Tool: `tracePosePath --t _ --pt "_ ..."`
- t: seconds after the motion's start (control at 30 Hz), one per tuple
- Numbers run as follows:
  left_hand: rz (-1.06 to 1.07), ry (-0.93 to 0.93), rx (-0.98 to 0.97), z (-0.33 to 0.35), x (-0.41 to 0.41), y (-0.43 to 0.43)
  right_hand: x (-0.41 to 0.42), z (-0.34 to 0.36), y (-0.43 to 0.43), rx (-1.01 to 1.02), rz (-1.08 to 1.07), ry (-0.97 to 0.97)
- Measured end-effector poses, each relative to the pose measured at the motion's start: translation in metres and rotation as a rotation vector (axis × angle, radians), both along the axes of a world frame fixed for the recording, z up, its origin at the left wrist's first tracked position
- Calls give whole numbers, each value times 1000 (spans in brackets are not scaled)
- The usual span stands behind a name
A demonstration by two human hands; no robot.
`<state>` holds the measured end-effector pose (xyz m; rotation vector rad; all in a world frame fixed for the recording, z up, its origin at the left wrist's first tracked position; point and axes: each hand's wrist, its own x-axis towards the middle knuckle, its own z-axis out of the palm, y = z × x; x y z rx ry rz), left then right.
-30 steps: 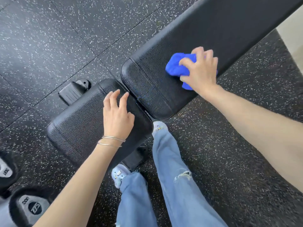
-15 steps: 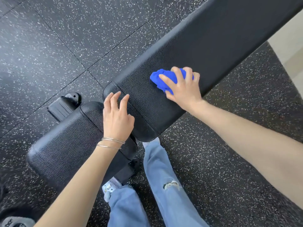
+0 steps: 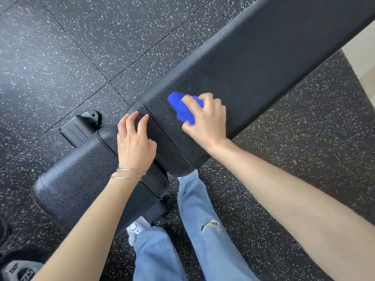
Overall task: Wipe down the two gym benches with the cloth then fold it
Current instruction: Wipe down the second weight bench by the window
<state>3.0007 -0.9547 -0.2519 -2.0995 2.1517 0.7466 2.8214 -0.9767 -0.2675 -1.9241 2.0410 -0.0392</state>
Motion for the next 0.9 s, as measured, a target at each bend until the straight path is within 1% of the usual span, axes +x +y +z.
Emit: tracePosePath --t 0.1,0.17,0.2,0.23,0.27,0.3,0.33,0.37,0.47,0.5,0.53,0.57,0.67,0.8,0.87,0.9 --pt "-14 -40 23 2 9 3 21 1 48 -37 414 -1" --pt "-21 -55 49 2 14 8 10 2 54 -63 672 30" --pt "-27 -56 64 2 15 11 -3 2 49 -85 741 34" --pt "-35 -58 77 2 17 13 -18 2 41 -102 763 45" --pt "-46 -61 89 3 17 16 -34 3 30 -119 738 73" --pt "-57 -64 100 3 18 18 -53 4 19 -127 668 114" --pt "-66 -66 108 3 18 21 -71 4 8 -118 551 152" --pt "-79 -67 116 4 18 24 -87 4 -1 -76 380 168" --pt "-151 -54 133 3 16 32 -109 4 -6 49 -289 133" --pt "-169 -47 137 2 16 35 -103 2 -2 50 -433 121" --pt "-178 -39 140 2 15 39 -91 0 6 37 -487 122" --pt "-178 -31 138 1 16 42 -75 -2 17 22 -488 124" --pt "-162 -11 116 3 25 57 -23 -3 61 38 -444 49" --pt "-168 -39 128 9 51 84 50 -4 142 65 -365 -71" --pt "-170 -46 139 12 65 104 94 -7 182 125 -316 -139" --pt "-166 -44 141 14 74 116 114 -8 198 182 -326 -169"
